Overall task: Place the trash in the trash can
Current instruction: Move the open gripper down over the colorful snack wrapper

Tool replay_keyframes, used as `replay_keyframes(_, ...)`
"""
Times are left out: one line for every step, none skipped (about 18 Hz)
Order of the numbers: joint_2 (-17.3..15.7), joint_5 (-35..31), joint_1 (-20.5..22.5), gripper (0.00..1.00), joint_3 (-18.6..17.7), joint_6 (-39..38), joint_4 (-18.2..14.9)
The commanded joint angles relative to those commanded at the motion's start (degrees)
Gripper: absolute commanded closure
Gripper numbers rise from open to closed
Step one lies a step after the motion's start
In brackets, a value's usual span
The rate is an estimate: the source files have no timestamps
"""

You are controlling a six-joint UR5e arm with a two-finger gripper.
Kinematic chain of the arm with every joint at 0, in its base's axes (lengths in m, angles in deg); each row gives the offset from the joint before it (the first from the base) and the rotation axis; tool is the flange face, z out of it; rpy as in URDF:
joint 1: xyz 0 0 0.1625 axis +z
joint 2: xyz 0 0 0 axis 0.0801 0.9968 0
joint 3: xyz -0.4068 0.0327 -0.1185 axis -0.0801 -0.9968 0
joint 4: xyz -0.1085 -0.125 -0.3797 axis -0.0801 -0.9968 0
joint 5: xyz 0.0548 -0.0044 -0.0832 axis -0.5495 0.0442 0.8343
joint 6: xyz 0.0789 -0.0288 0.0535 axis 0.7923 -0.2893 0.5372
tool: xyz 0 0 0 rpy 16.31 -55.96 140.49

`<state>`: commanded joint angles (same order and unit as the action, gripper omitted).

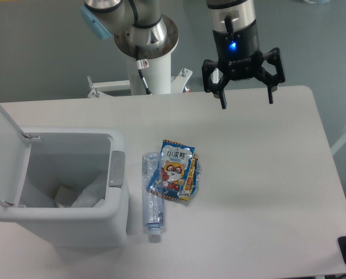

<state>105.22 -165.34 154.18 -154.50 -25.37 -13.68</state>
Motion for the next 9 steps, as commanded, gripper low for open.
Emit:
replay_keyframes(-0.09, 0.09, 0.00, 0.00, 0.00, -0.09, 0.00)
replay_keyframes(-0.17, 0.09, 0.00, 0.00, -0.17, -0.18, 0.00)
replay_keyframes(-0.18, 0.44, 0.09, 0.00, -0.18, -0.18, -0.09)
replay_keyframes(-0.26, 0.53, 0.00, 0.00, -0.26, -0.09, -0.17)
replay_keyframes(-0.35, 0.44, 0.00, 0.00, -0.35, -0.18, -0.35)
replay_keyframes(-0.35, 0.44, -0.17, 0.00, -0.53, -0.26, -0.44)
replay_keyframes(-0.09, 0.35, -0.26, 0.00, -0.53, -0.35, -0.35)
replay_keyframes(0.17, 0.09, -0.26, 0.00, -0.53, -0.35, -0.35)
replay_keyframes(0.26, 0.35, -0.26, 0.00, -0.61, -0.35, -0.53)
